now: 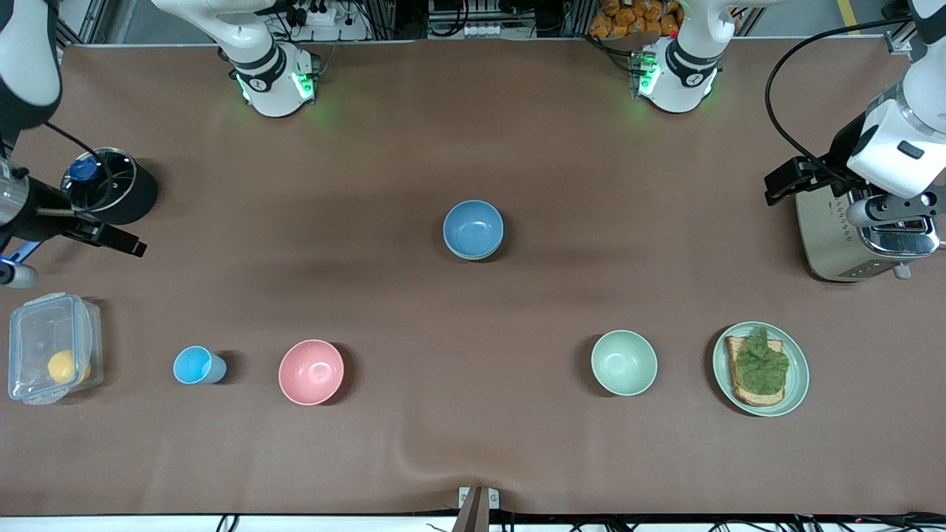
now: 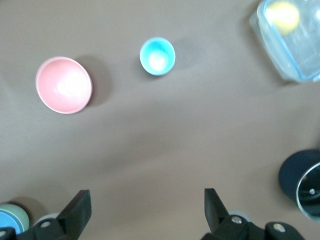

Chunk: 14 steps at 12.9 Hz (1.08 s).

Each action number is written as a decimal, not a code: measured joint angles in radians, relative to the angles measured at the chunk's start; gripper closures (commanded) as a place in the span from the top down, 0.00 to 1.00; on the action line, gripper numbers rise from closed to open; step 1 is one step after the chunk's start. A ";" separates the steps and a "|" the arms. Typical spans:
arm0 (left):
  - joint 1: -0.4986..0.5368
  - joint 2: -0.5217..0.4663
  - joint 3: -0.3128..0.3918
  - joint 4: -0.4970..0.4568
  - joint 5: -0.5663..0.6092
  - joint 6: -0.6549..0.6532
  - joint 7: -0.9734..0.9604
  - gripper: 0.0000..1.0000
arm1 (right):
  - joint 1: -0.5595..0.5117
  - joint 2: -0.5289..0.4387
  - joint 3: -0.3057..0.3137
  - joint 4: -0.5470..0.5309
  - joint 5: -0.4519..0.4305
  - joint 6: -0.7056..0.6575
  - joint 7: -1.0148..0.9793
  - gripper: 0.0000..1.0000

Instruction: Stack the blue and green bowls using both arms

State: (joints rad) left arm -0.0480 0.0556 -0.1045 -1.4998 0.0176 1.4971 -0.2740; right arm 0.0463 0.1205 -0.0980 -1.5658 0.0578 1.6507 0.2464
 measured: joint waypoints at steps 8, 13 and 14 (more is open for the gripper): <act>-0.001 0.000 0.017 -0.002 0.000 0.012 0.001 1.00 | -0.069 -0.052 0.053 -0.025 -0.001 0.036 -0.187 1.00; -0.005 0.000 0.017 -0.002 0.000 0.012 0.001 1.00 | -0.075 -0.059 0.061 -0.037 -0.001 0.042 -0.188 1.00; -0.005 0.000 0.017 -0.002 0.000 0.012 0.001 1.00 | -0.076 -0.063 0.062 -0.046 -0.001 0.046 -0.189 1.00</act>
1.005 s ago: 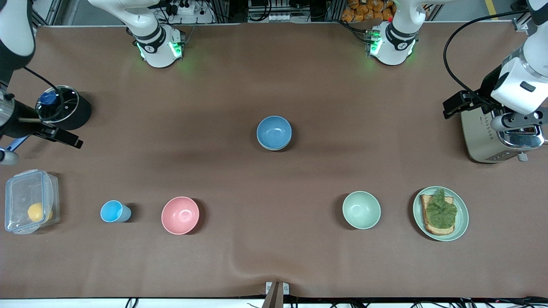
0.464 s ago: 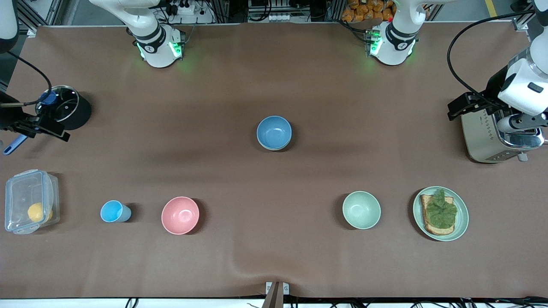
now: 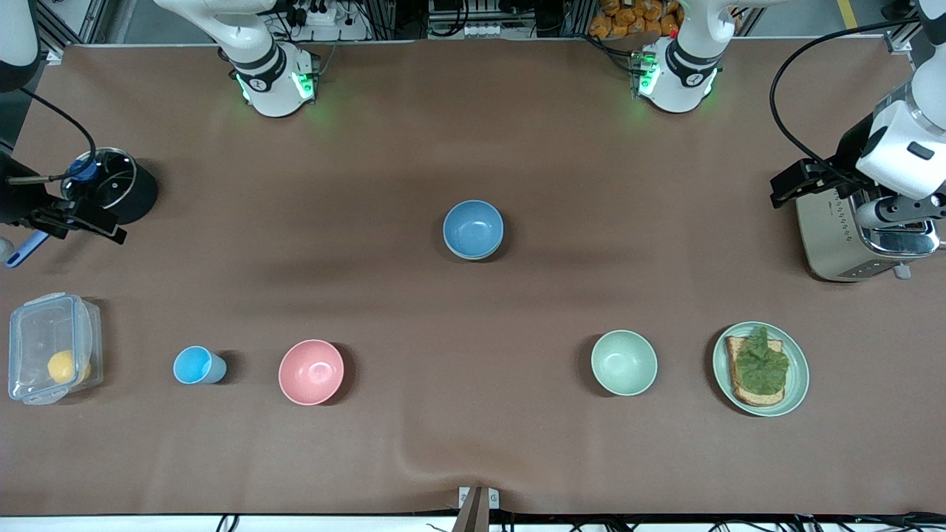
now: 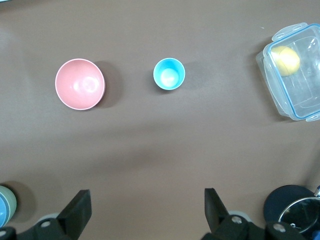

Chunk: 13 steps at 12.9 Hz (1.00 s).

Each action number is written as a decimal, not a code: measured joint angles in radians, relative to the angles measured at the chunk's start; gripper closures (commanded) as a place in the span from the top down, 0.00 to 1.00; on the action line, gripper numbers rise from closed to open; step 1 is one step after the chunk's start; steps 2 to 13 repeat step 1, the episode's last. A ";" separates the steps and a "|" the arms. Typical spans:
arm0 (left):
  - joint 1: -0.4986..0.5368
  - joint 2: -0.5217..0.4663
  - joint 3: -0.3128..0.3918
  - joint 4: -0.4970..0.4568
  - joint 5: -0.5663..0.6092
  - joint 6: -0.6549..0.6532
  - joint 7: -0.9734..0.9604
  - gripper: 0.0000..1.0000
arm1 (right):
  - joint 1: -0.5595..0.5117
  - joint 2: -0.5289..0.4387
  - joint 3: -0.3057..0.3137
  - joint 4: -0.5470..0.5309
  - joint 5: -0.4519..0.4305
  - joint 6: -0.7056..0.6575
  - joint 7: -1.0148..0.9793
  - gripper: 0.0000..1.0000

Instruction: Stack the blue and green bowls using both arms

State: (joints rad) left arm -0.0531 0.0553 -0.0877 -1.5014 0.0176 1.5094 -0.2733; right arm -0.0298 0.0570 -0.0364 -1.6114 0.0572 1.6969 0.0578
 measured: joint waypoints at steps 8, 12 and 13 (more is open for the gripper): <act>0.000 0.000 0.000 0.000 0.000 0.000 0.000 1.00 | 0.000 -0.003 0.001 -0.005 0.000 0.003 -0.001 1.00; 0.000 0.000 0.000 0.000 0.000 0.000 0.000 1.00 | 0.000 -0.003 0.001 -0.005 0.000 0.003 -0.001 1.00; 0.000 0.000 0.000 0.000 0.000 0.000 0.000 1.00 | 0.000 -0.003 0.001 -0.005 0.000 0.003 -0.001 1.00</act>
